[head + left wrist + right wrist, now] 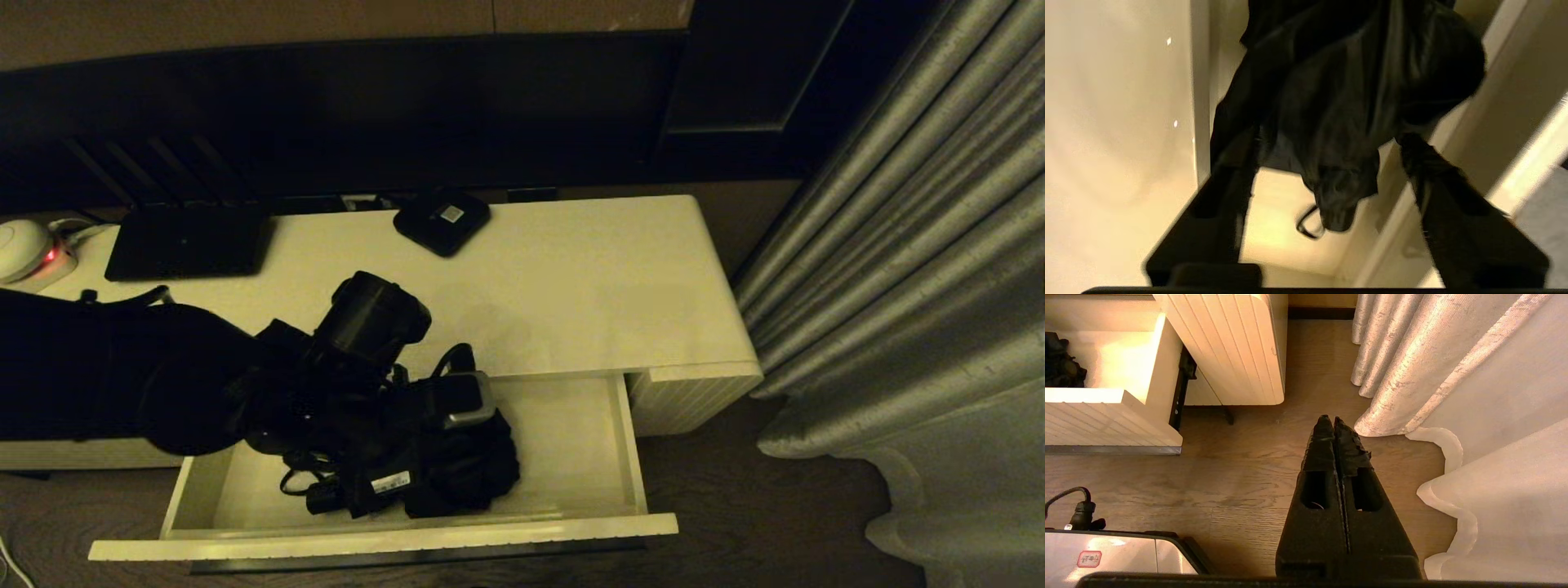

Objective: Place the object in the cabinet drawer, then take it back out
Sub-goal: Take the umbrella out of the drawer and put it on the table

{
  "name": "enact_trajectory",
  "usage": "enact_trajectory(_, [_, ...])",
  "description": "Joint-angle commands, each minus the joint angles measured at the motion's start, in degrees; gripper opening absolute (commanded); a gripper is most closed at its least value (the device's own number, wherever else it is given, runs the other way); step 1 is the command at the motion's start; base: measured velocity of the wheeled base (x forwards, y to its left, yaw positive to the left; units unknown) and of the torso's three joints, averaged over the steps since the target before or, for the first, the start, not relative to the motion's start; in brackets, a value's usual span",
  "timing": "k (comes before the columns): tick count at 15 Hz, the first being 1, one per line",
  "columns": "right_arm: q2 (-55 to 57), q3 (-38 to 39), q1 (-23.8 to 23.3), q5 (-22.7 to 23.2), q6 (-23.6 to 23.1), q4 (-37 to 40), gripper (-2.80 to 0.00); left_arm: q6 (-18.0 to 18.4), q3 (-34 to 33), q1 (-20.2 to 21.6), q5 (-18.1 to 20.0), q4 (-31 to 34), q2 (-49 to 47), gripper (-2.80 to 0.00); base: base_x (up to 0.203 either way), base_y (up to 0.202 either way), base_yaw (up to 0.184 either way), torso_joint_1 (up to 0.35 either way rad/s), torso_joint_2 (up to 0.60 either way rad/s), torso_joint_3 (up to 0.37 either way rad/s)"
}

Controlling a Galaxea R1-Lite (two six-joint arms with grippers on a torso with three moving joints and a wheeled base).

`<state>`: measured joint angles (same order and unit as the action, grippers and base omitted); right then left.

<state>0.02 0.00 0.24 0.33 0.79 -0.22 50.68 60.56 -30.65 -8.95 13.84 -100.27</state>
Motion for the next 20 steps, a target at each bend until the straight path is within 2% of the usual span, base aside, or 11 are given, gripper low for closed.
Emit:
enact_trajectory(1, [0.06,0.03,0.02,0.02,0.00,-0.02,-2.80,1.95,1.92,1.99,1.65,0.05,-3.18,0.00,0.000,0.000,0.000,0.000,0.00,0.000])
enact_trajectory(2, [0.06,0.01,0.02,0.02,0.00,-0.03,-2.80,2.79,2.11,2.53,2.28,0.05,-3.57,-0.06,0.000,0.000,0.000,0.000,0.00,0.000])
enact_trajectory(3, [0.06,0.05,0.02,0.02,0.00,0.01,-2.80,3.54,2.46,2.93,2.75,0.07,-4.20,-2.80,0.000,0.000,0.000,0.000,0.00,0.000])
enact_trajectory(12, [0.06,0.09,0.02,0.02,0.00,-0.04,-2.80,3.72,3.69,3.58,3.06,0.05,-5.28,-2.80,0.000,0.000,0.000,0.000,0.00,0.000])
enact_trajectory(18, [0.06,0.00,0.02,0.02,0.00,0.04,-2.80,3.45,3.20,3.49,2.96,2.49,-0.22,-2.80,0.000,0.000,0.000,0.000,0.00,0.000])
enact_trajectory(19, [0.06,0.00,0.02,0.02,0.00,-0.04,-2.80,3.62,3.24,3.49,2.90,4.32,0.81,0.00,0.000,0.000,0.000,0.000,0.00,0.000])
enact_trajectory(20, [0.06,0.06,0.02,0.02,0.00,0.00,-2.80,3.75,3.72,3.49,2.84,5.33,1.29,0.00,0.000,0.000,0.000,0.000,0.00,0.000])
